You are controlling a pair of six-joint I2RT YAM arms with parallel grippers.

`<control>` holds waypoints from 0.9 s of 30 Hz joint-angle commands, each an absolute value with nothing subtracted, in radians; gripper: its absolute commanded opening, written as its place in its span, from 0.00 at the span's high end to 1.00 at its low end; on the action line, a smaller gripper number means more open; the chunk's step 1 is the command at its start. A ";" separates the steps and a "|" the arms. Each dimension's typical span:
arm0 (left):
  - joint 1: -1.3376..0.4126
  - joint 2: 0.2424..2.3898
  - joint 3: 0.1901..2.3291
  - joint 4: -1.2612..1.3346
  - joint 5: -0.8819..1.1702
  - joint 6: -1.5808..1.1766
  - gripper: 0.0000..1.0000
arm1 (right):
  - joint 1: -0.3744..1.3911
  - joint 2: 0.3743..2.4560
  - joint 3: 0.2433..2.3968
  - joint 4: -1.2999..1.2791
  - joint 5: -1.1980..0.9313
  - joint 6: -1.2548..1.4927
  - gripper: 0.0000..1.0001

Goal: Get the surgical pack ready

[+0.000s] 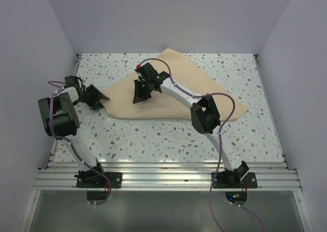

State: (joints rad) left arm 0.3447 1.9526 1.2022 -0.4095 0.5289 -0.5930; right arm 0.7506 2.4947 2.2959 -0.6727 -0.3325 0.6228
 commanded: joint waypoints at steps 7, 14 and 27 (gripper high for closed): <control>0.376 1.941 1.221 -0.494 0.168 -0.552 0.44 | 0.733 2.439 2.333 -0.670 -0.360 0.606 0.96; 0.377 1.948 1.344 -0.581 -0.017 -0.505 0.38 | 0.735 2.441 2.333 -0.664 -0.368 0.612 0.96; 0.373 2.049 1.362 -0.404 0.288 -0.373 0.39 | 0.729 2.439 2.322 -0.664 -0.374 0.609 0.97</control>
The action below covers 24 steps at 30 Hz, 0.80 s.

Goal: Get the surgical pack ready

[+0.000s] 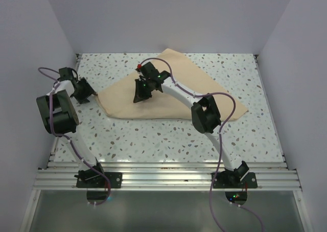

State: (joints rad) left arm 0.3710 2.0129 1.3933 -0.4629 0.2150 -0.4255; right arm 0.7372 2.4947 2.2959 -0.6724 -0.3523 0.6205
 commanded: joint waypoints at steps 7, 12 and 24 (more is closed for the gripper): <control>0.371 2.078 1.381 -0.368 0.379 -0.382 0.37 | 0.726 2.448 2.330 -0.664 -0.380 0.611 0.98; 0.371 2.043 1.323 -0.335 0.400 -0.419 0.39 | 0.724 2.447 2.326 -0.666 -0.382 0.611 0.98; 0.371 2.089 1.328 -0.359 0.422 -0.417 0.32 | 0.719 2.448 2.330 -0.664 -0.380 0.612 0.99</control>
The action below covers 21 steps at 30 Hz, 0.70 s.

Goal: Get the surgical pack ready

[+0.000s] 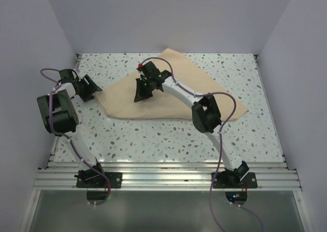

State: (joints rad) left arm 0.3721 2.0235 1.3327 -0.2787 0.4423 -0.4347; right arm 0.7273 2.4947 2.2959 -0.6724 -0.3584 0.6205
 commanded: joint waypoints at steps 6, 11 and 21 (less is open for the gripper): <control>0.368 2.106 1.322 -0.373 0.423 -0.408 0.38 | 0.721 2.459 2.327 -0.666 -0.377 0.612 0.99; 0.362 2.132 1.327 -0.385 0.433 -0.397 0.55 | 0.723 2.457 2.316 -0.664 -0.370 0.614 0.99; 0.331 2.028 1.391 -0.431 0.465 -0.437 1.00 | 0.749 2.465 2.325 -0.658 -0.359 0.618 1.00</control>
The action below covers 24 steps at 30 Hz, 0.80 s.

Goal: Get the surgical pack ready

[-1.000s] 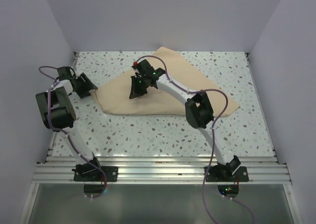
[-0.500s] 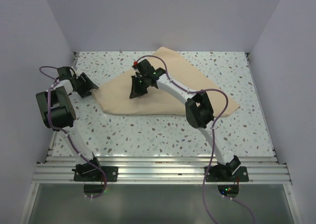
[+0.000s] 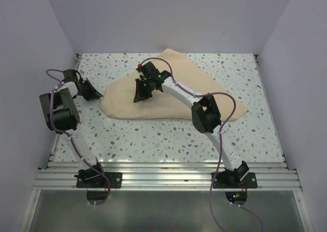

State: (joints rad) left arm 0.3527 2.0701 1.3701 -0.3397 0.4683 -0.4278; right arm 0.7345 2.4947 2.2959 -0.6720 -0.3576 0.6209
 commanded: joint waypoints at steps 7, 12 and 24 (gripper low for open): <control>0.311 1.928 1.388 -0.443 0.448 -0.480 1.00 | 0.755 2.465 2.322 -0.650 -0.344 0.626 1.00; 0.313 1.896 1.396 -0.443 0.449 -0.497 1.00 | 0.761 2.467 2.316 -0.638 -0.344 0.640 1.00; 0.279 1.847 1.384 -0.434 0.463 -0.525 1.00 | 0.781 2.482 2.322 -0.630 -0.341 0.660 1.00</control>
